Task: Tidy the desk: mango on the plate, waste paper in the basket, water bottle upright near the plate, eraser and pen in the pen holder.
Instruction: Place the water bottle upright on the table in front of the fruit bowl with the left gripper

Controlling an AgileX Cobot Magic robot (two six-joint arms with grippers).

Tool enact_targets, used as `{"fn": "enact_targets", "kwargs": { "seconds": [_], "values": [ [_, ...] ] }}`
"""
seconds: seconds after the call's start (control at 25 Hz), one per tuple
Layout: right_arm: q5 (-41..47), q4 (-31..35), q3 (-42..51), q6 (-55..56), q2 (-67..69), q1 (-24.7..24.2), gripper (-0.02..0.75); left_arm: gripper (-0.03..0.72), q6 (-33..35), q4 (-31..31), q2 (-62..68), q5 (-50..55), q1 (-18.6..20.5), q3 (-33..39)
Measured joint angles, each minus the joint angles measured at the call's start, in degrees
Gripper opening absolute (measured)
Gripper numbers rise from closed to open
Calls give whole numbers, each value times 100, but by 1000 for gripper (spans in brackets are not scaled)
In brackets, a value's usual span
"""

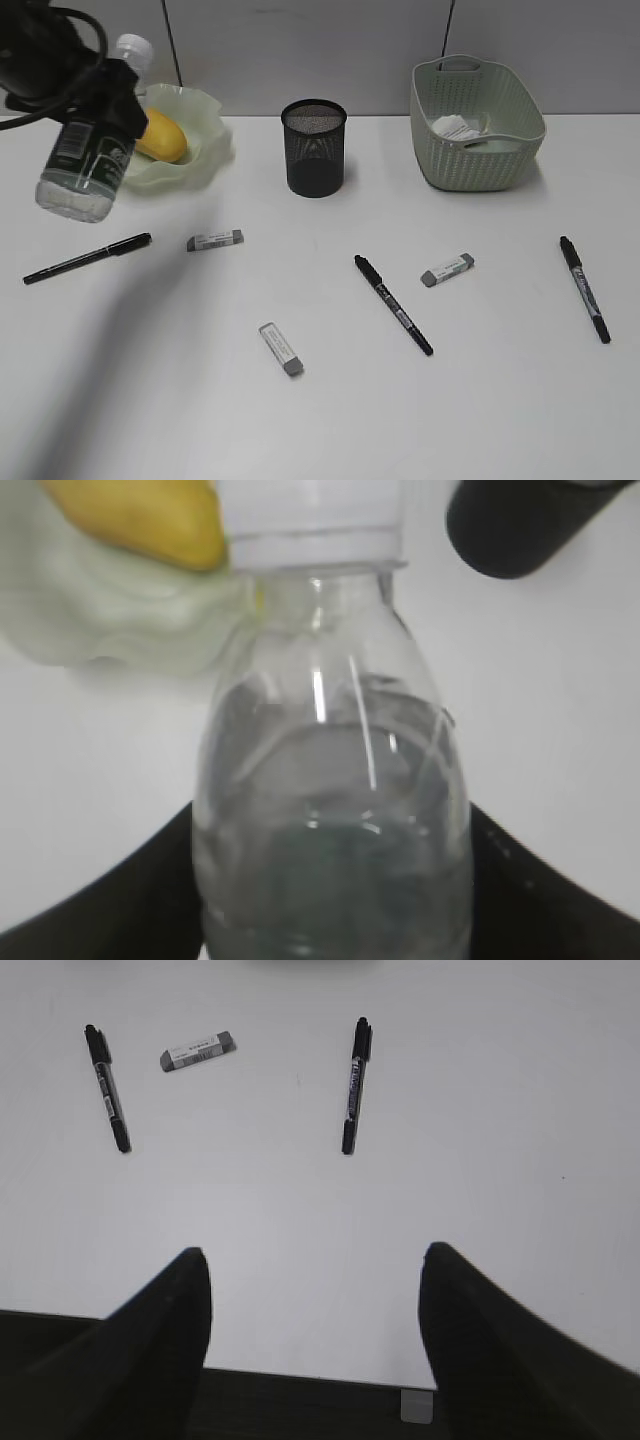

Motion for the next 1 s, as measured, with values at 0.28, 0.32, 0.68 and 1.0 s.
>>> {"fn": "enact_targets", "kwargs": {
  "seconds": [0.28, 0.32, 0.68, 1.0],
  "values": [
    [0, 0, 0, 0, 0, 0, 517, 503, 0, 31, -1216, -2164, 402, 1793],
    [0, 0, 0, 0, 0, 0, 517, 503, 0, 31, -1347, -2557, 409, 2051],
    [0, 0, 0, 0, 0, 0, 517, 502, 0, -28, -1741, -6847, 409, 4424],
    [-6, 0, 0, 0, 0, 0, 517, 502, 0, -92, -491, -9630, 413, 4704]
  ]
}}
